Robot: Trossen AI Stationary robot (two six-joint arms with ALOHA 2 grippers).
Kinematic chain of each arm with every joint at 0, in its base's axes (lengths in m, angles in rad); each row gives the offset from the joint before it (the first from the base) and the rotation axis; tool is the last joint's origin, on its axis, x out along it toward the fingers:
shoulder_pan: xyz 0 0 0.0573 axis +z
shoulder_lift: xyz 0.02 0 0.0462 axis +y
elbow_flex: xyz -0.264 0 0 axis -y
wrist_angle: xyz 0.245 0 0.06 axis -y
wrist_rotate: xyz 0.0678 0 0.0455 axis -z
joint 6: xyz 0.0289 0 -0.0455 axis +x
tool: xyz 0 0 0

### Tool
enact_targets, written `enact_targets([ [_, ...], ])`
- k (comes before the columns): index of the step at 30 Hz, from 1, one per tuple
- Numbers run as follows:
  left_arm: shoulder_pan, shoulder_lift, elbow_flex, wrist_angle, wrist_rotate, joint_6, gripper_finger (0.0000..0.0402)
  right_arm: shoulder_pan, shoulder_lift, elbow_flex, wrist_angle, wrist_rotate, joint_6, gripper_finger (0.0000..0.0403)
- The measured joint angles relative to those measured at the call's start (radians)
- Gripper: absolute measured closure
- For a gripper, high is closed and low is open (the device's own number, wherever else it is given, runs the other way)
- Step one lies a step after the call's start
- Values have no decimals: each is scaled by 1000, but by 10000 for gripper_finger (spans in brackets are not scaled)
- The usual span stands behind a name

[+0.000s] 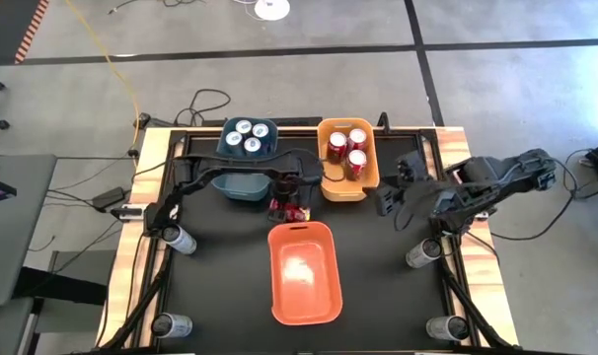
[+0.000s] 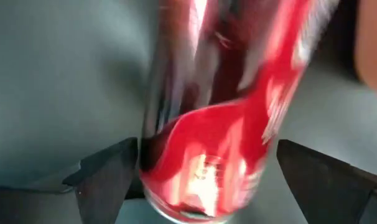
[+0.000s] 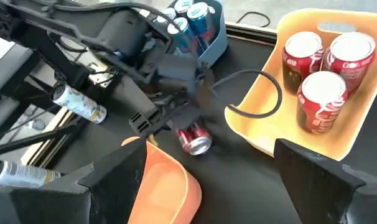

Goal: Sort soda cans
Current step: Put the red soda can into the yellow bin

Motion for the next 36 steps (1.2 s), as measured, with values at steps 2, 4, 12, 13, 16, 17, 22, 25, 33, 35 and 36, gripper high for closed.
enact_targets([
  [2, 9, -2, -57, 26, -8, -11, 20, 13, 23, 0, -2, 3, 27, 33],
  [4, 14, 4, -110, 80, -12, -36, 20, 21, 49, 0, -1, 3, 46, 33],
  [12, 4, -2, -148, 102, -68, -115, 116, 12, 114, 0, 0, 2, 84, 33],
  [13, 3, -3, -138, 94, -73, -123, 116, 9, 113, 0, 2, 2, 85, 33],
  [16, 1, -23, -116, 87, -90, -146, 116, -1, 103, 0, 6, 3, 84, 33],
  [17, 2, -35, -105, 84, -89, -155, 116, -5, 100, 0, 6, 2, 82, 33],
  [22, 12, -120, -65, 71, -90, -154, 116, -12, 89, 0, -7, 2, 34, 33],
  [25, 12, -180, -40, 70, -96, -155, 116, -12, 90, 0, -19, -1, 12, 33],
  [33, -5, -323, 20, 160, -105, -200, 116, -62, 126, 0, 133, -11, -87, 33],
  [35, -9, -347, 29, 197, -105, -215, 116, -84, 146, 0, 192, -29, -120, 33],
  [36, -10, -357, 34, 213, -105, -226, 116, -96, 156, 0, 227, -31, -127, 33],
])
